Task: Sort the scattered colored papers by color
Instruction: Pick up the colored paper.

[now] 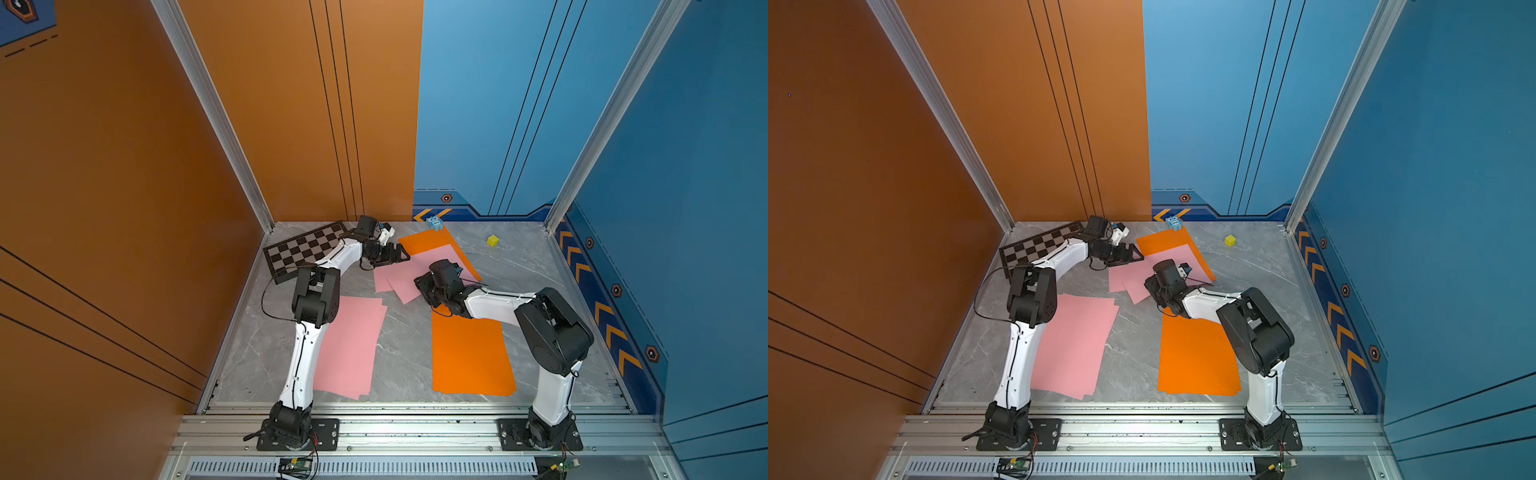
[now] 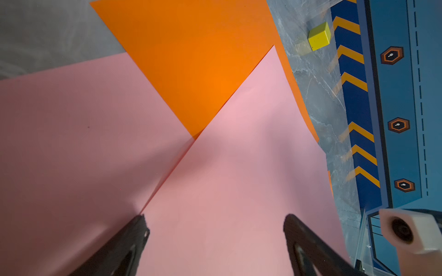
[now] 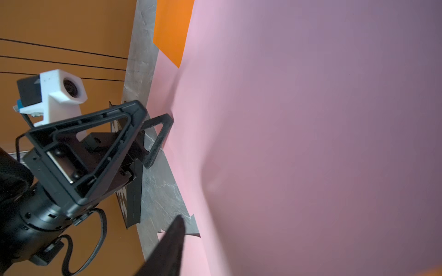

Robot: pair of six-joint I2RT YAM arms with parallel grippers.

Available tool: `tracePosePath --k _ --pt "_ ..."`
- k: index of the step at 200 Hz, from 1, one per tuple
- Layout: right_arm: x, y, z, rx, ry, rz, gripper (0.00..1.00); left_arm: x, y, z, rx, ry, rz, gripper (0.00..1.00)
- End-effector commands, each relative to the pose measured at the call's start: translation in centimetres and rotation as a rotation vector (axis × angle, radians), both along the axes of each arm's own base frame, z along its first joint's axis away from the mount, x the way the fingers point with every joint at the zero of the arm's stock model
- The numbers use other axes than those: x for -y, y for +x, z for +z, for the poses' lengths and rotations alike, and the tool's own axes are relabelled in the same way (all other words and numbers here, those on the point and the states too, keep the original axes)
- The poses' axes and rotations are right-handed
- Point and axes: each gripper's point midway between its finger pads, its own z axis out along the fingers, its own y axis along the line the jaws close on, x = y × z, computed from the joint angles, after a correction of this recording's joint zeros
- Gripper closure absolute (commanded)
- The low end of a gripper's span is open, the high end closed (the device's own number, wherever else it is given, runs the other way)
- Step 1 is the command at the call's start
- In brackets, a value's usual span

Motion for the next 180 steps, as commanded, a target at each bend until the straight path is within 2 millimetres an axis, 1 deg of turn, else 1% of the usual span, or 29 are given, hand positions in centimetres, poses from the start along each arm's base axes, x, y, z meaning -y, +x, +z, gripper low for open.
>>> tracePosePath --k 1,14,30,55,76,94,117,122,143,150,161,180 --pt "1.3 -0.7 -0.1 -0.030 -0.034 0.012 0.81 -0.3 -0.5 -0.8 -0.050 -0.015 0.002 0.08" --pt "1.6 -0.6 0.0 -0.036 -0.045 0.021 0.90 -0.2 -0.4 -0.7 -0.051 -0.018 0.006 0.08" --pt "1.7 -0.3 0.7 -0.025 -0.044 0.040 1.00 -0.3 -0.3 -0.1 -0.049 -0.027 0.013 0.08" --pt "1.9 0.6 2.9 0.020 -0.025 0.098 1.00 -0.3 0.3 1.7 -0.044 -0.058 0.035 0.08" --pt "1.7 1.5 5.5 0.063 -0.019 0.185 1.00 -0.5 0.8 4.2 -0.037 -0.095 0.066 0.05" --pt "1.5 2.0 8.1 0.111 -0.023 0.256 1.00 -0.8 1.0 6.9 -0.025 -0.126 0.092 0.03" --pt "0.8 2.1 10.8 0.161 -0.006 0.342 1.00 -1.5 1.0 10.0 -0.002 -0.132 0.146 0.01" --pt "0.7 2.1 11.3 0.174 0.000 0.355 1.00 -1.7 0.9 10.4 -0.003 -0.128 0.163 0.00" --pt "-0.3 1.6 13.2 0.224 0.043 0.414 1.00 -3.5 0.2 11.3 -0.009 -0.093 0.244 0.01" --pt "-0.5 1.5 14.0 0.247 0.061 0.428 1.00 -4.4 -0.2 10.9 -0.016 -0.061 0.281 0.02" --pt "-0.9 1.2 14.8 0.268 0.083 0.443 1.00 -6.4 -1.1 10.1 -0.029 0.000 0.355 0.02" --pt "-1.8 0.6 16.4 0.308 0.105 0.483 1.00 -9.8 -3.2 9.2 -0.055 0.082 0.467 0.02"
